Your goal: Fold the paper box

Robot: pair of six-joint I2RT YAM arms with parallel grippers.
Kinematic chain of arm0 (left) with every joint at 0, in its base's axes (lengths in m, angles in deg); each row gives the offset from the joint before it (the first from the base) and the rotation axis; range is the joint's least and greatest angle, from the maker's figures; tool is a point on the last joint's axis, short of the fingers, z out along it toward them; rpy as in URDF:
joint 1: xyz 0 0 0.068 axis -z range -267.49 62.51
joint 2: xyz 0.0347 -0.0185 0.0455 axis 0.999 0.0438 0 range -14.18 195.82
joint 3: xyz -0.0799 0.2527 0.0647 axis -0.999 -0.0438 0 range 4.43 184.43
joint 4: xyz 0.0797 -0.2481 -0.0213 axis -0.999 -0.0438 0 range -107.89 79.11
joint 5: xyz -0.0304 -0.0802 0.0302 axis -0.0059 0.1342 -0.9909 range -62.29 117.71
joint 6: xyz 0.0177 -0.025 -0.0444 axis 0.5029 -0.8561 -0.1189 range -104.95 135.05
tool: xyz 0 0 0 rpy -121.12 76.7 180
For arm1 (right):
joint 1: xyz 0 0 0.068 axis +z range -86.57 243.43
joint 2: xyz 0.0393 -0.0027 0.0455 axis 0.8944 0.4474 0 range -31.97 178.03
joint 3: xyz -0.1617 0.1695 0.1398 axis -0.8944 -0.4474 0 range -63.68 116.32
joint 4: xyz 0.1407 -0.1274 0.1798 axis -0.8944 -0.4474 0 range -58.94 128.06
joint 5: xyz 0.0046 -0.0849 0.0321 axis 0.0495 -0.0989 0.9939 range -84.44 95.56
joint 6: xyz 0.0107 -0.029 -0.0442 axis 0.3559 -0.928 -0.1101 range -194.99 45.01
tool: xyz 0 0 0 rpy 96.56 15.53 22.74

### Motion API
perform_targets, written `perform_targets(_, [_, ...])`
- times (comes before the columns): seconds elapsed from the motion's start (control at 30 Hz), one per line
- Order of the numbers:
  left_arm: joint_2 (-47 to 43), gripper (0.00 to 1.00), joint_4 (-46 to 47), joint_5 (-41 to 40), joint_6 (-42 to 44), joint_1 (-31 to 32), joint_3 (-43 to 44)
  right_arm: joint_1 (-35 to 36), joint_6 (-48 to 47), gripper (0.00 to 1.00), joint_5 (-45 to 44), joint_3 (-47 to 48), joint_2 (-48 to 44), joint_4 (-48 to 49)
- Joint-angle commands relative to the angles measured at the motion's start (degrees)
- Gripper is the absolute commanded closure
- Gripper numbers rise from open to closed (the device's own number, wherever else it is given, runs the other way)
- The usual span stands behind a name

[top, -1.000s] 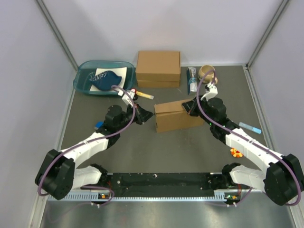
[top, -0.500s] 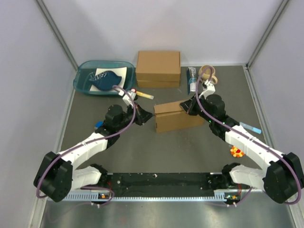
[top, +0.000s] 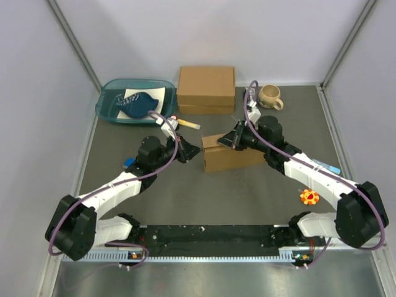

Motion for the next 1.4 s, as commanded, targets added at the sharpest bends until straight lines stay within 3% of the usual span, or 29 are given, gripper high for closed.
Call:
perform_targets(0.0, [0.96, 1.0, 1.7, 1.32, 0.04, 0.3, 0.66, 0.97, 5.22, 1.0, 8.64, 3.39, 2.87, 5.52])
perform_targets(0.2, [1.14, 1.0, 1.52, 1.41, 0.04, 0.3, 0.93, 1.05, 8.66, 1.0, 13.3, 7.35, 6.65, 9.83])
perform_targets(0.5, [1.93, 1.0, 1.26, 1.68, 0.21, 0.3, 1.19, 1.58, 8.32, 1.0, 16.38, 12.19, 9.63, 8.34])
perform_targets(0.57, [2.01, 1.0, 1.17, 1.85, 0.21, 0.3, 1.28, 2.02, 5.61, 1.0, 16.64, 14.2, 10.95, 5.28])
perform_targets(0.73, [2.54, 1.0, 1.26, 2.03, 0.3, 0.3, 1.8, 4.74, -5.39, 1.0, 14.46, 19.49, 17.45, -16.25])
perform_targets(0.93, [2.72, 1.0, 1.26, 2.47, 0.39, 0.3, 1.98, 4.75, -4.0, 1.0, 13.31, 17.82, 15.54, -13.91])
perform_targets(1.23, [1.84, 1.0, 0.11, 1.76, 1.01, 0.3, 1.54, 4.75, -0.83, 1.0, 12.25, 24.23, 11.58, -12.32])
perform_targets(1.37, [1.84, 1.0, 0.11, 1.76, 1.0, 0.3, 1.37, 4.83, -1.09, 1.0, 11.81, 21.78, 11.23, -12.93])
